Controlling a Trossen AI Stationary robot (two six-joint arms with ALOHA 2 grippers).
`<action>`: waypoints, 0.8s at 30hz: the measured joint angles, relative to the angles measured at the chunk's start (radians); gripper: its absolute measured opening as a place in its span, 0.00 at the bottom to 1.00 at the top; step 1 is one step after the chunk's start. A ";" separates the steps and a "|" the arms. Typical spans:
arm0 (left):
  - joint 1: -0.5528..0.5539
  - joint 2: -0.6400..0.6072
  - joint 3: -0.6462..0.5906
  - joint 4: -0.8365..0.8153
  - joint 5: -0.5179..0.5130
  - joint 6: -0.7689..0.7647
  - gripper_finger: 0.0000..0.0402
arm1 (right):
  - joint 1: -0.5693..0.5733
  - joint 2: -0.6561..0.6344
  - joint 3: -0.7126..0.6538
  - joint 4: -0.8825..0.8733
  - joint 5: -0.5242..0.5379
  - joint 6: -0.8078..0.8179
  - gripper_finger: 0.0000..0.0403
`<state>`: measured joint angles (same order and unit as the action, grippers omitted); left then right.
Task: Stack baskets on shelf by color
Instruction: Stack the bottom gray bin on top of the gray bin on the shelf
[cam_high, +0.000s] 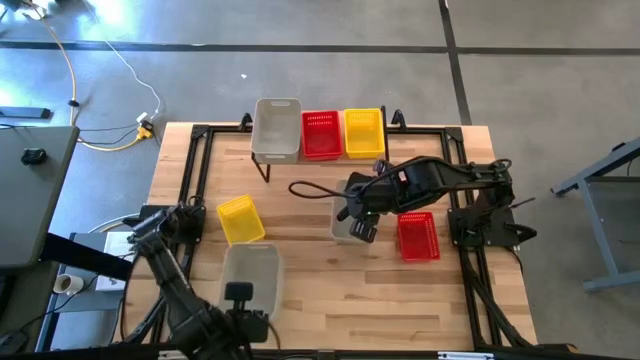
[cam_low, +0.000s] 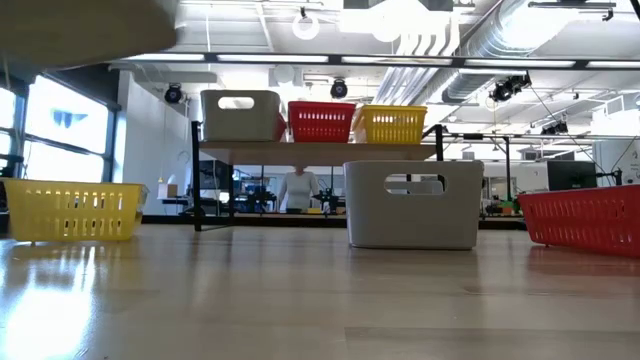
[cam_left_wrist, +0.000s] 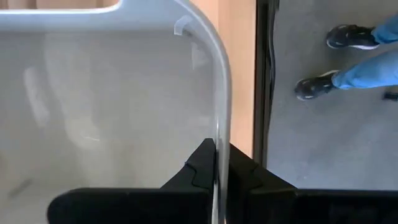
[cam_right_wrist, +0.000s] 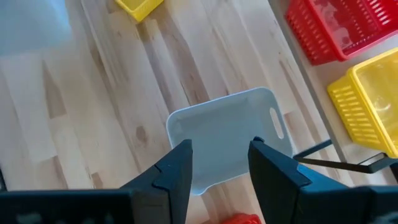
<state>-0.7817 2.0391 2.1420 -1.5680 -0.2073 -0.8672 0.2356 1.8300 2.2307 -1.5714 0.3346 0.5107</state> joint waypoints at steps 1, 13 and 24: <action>0.010 -0.009 0.005 -0.002 -0.010 0.026 0.00 | 0.000 0.000 0.000 0.000 0.001 -0.005 0.35; 0.234 -0.151 0.011 -0.003 -0.111 0.253 0.00 | 0.000 -0.001 0.000 0.000 0.084 -0.013 0.35; 0.470 -0.308 0.010 -0.003 -0.152 0.523 0.00 | -0.057 -0.003 0.000 0.000 0.126 0.053 0.35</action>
<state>-0.3120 1.7310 2.1521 -1.5715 -0.3593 -0.3445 0.1787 1.8275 2.2307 -1.5711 0.4610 0.5633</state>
